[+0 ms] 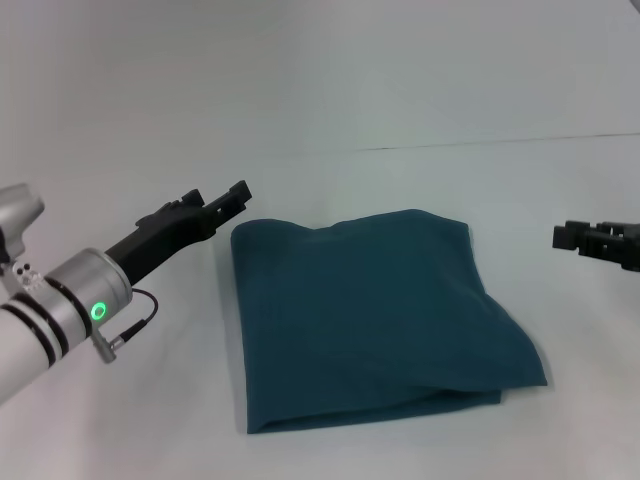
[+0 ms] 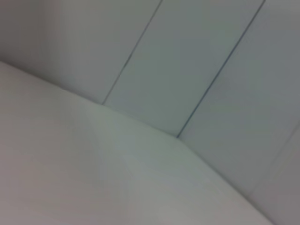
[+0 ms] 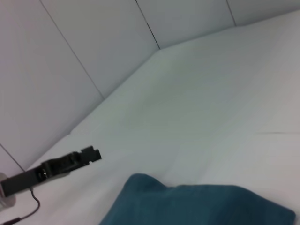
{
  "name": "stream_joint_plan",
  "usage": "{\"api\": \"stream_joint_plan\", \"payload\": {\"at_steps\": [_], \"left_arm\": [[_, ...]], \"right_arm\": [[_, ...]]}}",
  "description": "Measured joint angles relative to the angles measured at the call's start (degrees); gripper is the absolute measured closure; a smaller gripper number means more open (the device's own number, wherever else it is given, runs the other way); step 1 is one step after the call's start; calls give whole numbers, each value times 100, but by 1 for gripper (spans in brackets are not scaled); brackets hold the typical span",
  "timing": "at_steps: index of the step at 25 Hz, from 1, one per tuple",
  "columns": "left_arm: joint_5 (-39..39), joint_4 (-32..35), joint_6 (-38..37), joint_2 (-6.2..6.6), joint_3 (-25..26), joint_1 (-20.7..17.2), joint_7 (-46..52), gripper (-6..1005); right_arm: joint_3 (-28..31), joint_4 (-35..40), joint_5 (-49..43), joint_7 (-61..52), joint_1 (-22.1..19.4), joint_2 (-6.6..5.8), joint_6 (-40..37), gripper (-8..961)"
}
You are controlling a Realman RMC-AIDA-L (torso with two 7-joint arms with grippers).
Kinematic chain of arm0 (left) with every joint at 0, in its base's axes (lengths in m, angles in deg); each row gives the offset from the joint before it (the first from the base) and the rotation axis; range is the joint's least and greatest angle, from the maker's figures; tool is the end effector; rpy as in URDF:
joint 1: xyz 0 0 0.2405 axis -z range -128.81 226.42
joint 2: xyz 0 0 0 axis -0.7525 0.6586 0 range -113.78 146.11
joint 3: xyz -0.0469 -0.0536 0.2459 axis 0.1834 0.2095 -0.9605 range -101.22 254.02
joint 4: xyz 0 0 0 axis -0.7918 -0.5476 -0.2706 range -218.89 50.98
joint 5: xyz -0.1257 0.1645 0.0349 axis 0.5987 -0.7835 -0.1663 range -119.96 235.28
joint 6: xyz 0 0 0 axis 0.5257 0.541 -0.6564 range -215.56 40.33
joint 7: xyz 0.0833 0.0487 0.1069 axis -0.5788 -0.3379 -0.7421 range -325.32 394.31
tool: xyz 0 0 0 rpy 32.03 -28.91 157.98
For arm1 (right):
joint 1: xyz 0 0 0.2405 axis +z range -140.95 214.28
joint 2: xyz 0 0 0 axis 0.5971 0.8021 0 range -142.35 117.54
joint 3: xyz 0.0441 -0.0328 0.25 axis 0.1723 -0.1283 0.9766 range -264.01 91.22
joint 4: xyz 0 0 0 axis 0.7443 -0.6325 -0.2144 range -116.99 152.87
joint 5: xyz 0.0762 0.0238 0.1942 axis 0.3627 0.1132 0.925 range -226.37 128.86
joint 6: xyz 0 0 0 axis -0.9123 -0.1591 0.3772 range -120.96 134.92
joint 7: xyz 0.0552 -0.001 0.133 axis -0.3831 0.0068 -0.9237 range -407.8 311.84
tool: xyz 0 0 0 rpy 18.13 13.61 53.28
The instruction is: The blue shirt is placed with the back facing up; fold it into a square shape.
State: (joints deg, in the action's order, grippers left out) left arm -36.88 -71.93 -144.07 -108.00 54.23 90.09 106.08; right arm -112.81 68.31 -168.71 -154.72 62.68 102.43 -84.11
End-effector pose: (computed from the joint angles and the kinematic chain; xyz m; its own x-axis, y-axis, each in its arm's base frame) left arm -0.2515 0.3939 -0.0616 0.3513 0.4288 0.8323 0.8908 -0.4267 -0.1562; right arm 0.3080 0.3310 0.0963 0.5333 -0.5919 -0.6043 -0.8142 -0.5531 -0.1768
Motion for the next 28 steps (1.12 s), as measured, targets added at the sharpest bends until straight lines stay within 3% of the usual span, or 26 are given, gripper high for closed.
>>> {"api": "stream_joint_plan", "payload": {"at_steps": [5, 10, 12, 16, 23, 28], "left_arm": [[-7, 197, 626, 8, -430, 133, 466, 115], [-13, 347, 781, 7, -839, 152, 799, 115], [-15, 377, 824, 10, -944, 151, 906, 115], [-20, 455, 1228, -10, -1525, 192, 1287, 115], [16, 403, 1529, -32, -1756, 344, 1355, 115], [-1, 319, 1784, -31, -1884, 443, 1353, 114]], "right_arm": [[103, 11, 4, -53, 104, -87, -135, 636], [111, 14, 6, -4, 120, -123, -206, 428], [113, 16, 7, 7, 125, -133, -219, 192], [116, 24, 8, 17, 157, -138, -206, 140], [93, 26, 8, 86, 176, -139, -217, 48], [80, 26, 8, 133, 176, -139, -225, 48]]}}
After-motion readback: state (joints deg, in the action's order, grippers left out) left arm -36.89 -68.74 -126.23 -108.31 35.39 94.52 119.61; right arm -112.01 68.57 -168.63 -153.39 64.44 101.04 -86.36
